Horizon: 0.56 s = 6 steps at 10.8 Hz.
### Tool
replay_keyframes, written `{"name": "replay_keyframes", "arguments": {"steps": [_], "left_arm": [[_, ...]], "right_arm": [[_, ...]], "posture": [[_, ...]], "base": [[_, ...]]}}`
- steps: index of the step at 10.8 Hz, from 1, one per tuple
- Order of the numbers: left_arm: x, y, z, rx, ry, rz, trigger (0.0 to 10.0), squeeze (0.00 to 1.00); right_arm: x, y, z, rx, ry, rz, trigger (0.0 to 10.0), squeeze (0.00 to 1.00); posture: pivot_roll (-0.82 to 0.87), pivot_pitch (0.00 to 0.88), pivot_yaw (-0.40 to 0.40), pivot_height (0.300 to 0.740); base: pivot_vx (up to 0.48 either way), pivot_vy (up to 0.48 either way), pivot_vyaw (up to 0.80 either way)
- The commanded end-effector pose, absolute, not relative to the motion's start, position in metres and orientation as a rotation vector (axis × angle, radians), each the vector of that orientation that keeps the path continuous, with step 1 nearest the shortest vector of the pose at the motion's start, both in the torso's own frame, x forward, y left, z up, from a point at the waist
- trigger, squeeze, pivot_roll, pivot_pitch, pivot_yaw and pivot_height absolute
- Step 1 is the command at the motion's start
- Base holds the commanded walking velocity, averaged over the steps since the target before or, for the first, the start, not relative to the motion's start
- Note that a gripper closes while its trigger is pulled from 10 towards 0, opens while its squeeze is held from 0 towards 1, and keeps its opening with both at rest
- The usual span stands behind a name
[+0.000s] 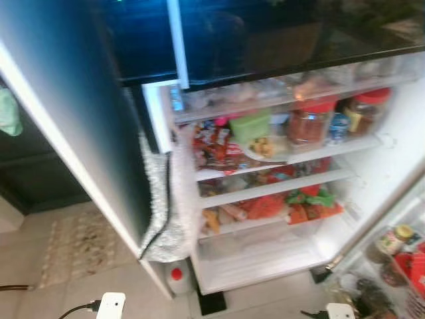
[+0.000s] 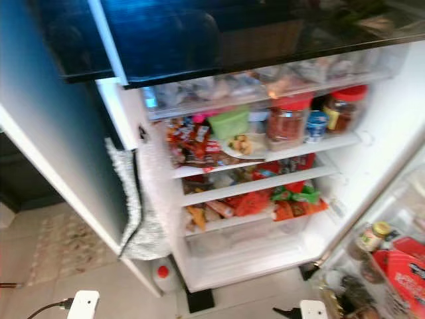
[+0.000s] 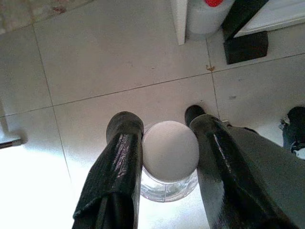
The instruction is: Restocking fridge
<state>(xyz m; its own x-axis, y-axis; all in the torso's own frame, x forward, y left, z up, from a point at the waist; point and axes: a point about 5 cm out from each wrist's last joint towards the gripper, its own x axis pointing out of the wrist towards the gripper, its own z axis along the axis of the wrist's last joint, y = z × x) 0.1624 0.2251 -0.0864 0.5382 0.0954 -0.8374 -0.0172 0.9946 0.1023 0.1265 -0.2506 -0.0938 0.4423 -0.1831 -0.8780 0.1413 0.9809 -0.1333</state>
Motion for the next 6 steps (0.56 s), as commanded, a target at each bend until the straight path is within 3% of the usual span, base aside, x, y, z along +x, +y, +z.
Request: {"name": "replay_keyframes", "arguments": {"steps": [1,6], "left_arm": [[0.161,0.23,-0.086,0.096,1.008,0.075,10.0,0.0],[0.16,0.232,-0.086,0.117,1.01,0.06,10.0,0.0]], "right_arm": [[0.125,-0.25,-0.095,-0.018,1.105,-0.223,10.0,0.0],[0.114,-0.251,-0.098,0.01,1.127,-0.289,10.0,0.0]], "posture": [[-0.11,0.013,0.064,0.74],[-0.12,0.0,0.078,0.74]], "base": [[0.0,-0.307,0.0],[0.0,-0.307,0.0]]}}
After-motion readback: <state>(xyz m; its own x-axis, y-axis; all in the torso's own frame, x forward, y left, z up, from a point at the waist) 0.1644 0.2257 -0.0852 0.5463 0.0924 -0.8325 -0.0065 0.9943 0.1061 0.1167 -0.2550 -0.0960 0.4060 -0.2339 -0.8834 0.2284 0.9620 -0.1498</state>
